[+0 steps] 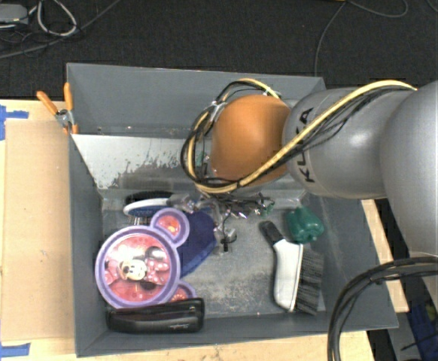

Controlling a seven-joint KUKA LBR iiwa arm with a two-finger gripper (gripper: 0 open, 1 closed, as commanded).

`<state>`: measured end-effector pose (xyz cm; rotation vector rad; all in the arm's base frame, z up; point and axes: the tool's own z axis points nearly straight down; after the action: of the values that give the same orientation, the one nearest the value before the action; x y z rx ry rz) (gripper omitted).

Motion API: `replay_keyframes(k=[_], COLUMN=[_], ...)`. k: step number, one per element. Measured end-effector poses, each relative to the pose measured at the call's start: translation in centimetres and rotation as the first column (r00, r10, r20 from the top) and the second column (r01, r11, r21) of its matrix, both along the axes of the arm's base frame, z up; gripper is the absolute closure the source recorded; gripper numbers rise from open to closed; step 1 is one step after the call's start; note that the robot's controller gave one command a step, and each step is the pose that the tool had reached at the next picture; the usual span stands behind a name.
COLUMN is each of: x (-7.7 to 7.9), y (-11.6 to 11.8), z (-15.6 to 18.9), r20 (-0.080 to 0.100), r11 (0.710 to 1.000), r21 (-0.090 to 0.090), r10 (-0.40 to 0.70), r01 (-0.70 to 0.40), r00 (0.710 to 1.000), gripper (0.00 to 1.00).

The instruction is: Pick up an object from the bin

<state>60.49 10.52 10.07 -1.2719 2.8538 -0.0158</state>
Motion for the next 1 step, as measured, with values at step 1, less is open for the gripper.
replay_keyframes(k=[1], x=[1.25], y=[1.06], z=[1.93], r20=[-0.003], r11=[0.989], r21=[-0.001], r10=[0.151], r01=[-0.151], r00=[0.989], gripper=[0.0])
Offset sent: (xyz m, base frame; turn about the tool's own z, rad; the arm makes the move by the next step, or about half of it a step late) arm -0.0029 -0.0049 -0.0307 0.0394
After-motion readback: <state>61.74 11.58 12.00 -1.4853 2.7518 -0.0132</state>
